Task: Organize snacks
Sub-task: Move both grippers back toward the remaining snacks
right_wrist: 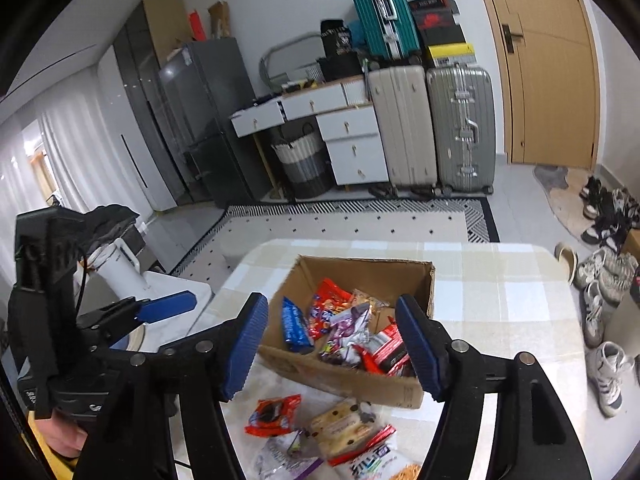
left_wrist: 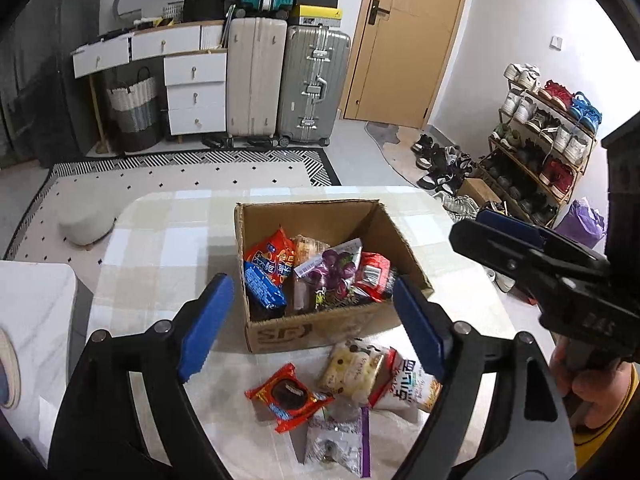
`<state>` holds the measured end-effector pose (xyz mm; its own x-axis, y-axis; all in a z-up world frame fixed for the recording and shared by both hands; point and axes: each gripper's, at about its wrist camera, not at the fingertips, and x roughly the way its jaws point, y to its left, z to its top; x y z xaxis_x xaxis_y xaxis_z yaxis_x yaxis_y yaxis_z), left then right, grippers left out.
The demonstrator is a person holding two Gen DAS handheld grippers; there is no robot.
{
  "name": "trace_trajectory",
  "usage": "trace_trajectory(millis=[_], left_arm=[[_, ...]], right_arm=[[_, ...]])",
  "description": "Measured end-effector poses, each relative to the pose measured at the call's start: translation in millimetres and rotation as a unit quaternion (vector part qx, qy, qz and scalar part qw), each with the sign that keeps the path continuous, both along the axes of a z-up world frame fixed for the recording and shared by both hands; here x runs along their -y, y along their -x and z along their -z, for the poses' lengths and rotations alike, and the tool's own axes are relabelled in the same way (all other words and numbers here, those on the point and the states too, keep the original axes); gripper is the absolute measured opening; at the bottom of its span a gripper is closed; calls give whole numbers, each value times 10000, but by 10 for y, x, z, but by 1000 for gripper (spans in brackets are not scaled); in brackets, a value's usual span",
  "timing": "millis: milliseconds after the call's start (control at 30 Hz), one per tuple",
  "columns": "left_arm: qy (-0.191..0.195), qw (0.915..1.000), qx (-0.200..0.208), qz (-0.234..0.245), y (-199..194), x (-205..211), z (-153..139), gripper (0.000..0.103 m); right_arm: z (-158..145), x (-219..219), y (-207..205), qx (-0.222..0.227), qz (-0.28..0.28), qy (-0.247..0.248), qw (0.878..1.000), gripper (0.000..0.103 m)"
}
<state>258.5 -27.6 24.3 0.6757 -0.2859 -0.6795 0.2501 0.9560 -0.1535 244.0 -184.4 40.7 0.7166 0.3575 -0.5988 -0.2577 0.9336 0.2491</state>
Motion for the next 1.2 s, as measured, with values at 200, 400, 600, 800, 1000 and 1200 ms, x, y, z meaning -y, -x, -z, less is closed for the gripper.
trace_trajectory(millis=[200,400,600,800,1000,1200], left_arm=[[-7,9997,253,5,500,52,-216,81],[-50,9987,514,-9,1114,85,-376,84],[-42,9971,760,-25,1810,56,-302,87],[71,9958,902,-130,2491,-50,-152,99],[99,9948,973,-300,2981,-272,92,102],[71,9961,754,-455,3141,-405,460,102]], right_arm=[[-160,17,440,252,-65,-183,9995,68],[-223,30,913,513,-77,-257,9983,70],[-69,21,1478,809,-73,-384,9960,91],[215,82,1892,761,58,-697,9946,94],[461,119,2253,712,173,-700,9948,95],[732,33,2484,696,207,-362,9967,101]])
